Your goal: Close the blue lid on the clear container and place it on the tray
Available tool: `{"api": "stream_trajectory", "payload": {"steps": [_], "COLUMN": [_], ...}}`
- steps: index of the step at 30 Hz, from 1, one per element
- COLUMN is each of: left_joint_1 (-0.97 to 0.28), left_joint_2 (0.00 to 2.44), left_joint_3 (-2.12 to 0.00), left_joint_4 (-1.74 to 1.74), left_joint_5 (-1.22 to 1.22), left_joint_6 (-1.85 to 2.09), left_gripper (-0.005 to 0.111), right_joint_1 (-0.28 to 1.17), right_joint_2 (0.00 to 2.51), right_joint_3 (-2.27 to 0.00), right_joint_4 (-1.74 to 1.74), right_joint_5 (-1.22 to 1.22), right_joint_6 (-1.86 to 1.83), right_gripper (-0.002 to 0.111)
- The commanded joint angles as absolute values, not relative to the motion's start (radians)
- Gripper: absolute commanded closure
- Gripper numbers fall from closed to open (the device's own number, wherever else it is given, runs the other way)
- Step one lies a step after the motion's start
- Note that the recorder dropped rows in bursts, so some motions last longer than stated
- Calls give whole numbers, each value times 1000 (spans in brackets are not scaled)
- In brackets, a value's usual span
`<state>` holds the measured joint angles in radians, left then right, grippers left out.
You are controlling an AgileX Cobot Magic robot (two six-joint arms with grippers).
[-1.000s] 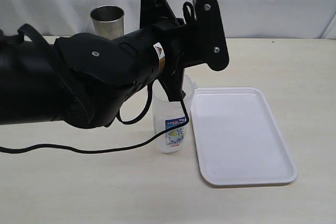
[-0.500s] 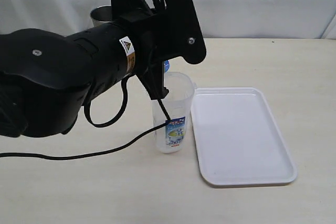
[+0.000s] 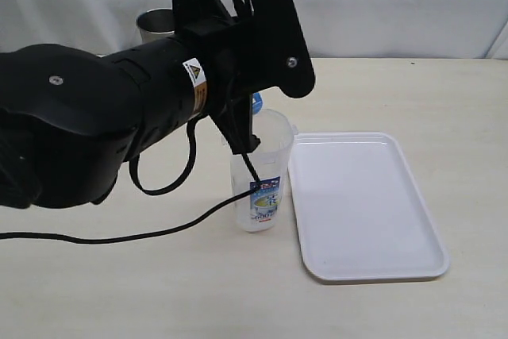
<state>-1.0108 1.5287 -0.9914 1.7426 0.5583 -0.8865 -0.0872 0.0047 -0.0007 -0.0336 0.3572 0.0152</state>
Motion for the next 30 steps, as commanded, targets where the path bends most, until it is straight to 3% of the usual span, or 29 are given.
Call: {"api": "stream_trajectory", "payload": {"steps": [1,8,19,25,30], "left_joint_1": [-967,-874,-868,-868,-868], "left_joint_2": [1529,1529,1530,1528,1528], "left_joint_3": [-991,-991,-991,-991,-991], "left_joint_4": [1744,1744,1744,1744,1744], "left_joint_5": [580,470,316,315,464], "left_joint_6": [-897,-968,-1003,-1003,-1003], "left_gripper": [107,107,107,107,107], "right_joint_1": [-90,-90,-90,-90,-90], "right_joint_2": [0,0,0,0,0], "right_joint_3": [0,0,0,0,0], "right_joint_4": [-34,-34,-34,-34,-34], "right_joint_5": [345,345,345,345,345], "right_joint_6": [15,15,15,15,15], "right_gripper": [104,104,104,104,104]}}
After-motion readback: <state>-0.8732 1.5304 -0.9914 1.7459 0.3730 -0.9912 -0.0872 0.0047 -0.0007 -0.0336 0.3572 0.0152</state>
